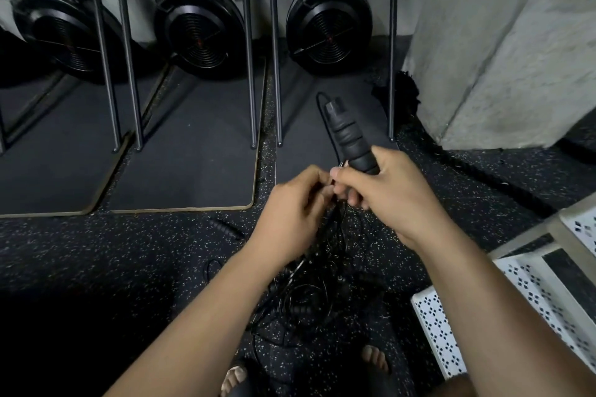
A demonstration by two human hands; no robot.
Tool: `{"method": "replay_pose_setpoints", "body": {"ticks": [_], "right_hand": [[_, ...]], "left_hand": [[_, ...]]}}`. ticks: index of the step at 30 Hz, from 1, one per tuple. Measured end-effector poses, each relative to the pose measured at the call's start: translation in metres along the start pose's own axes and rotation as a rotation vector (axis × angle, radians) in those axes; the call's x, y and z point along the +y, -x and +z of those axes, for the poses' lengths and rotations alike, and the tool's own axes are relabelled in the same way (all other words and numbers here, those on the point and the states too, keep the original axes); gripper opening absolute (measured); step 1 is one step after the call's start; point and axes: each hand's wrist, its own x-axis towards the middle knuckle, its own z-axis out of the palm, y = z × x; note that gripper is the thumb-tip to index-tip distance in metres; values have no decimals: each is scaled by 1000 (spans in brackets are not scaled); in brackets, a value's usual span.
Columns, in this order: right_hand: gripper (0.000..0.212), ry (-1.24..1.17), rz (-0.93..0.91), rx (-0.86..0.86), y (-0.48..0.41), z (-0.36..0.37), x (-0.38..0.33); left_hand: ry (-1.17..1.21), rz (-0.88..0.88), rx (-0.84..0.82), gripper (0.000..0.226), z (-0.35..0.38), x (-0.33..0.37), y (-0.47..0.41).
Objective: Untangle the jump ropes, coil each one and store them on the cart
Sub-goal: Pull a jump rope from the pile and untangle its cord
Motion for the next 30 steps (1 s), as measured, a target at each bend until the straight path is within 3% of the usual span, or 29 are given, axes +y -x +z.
{"method": "replay_pose_setpoints", "body": {"ticks": [5, 9, 12, 15, 18, 23, 26, 28, 30], "right_hand": [[10, -91, -16, 63, 2, 5, -1], [8, -269, -75, 71, 10, 3, -19], [10, -456, -153, 99, 15, -2, -36], [12, -360, -130, 167, 11, 2, -36], [9, -379, -93, 153, 12, 8, -32], [8, -361, -92, 144, 9, 5, -30], [8, -407, -95, 111, 11, 8, -30], [9, -423, -91, 122, 10, 7, -30], [10, -417, -80, 146, 7, 7, -27]], "left_hand": [[91, -81, 23, 15, 0, 3, -2], [36, -174, -115, 20, 5, -1, 4], [-119, -165, -113, 36, 6, -4, 3], [-187, -220, -71, 42, 5, -7, -1], [-100, -248, -69, 38, 2, -5, 0], [-44, -160, 23, 20, 4, -5, -3], [28, -96, 15, 22, 4, -1, -4], [93, -43, 2, 9, 2, 1, -5], [135, -25, 0, 16, 1, 0, -6]]}}
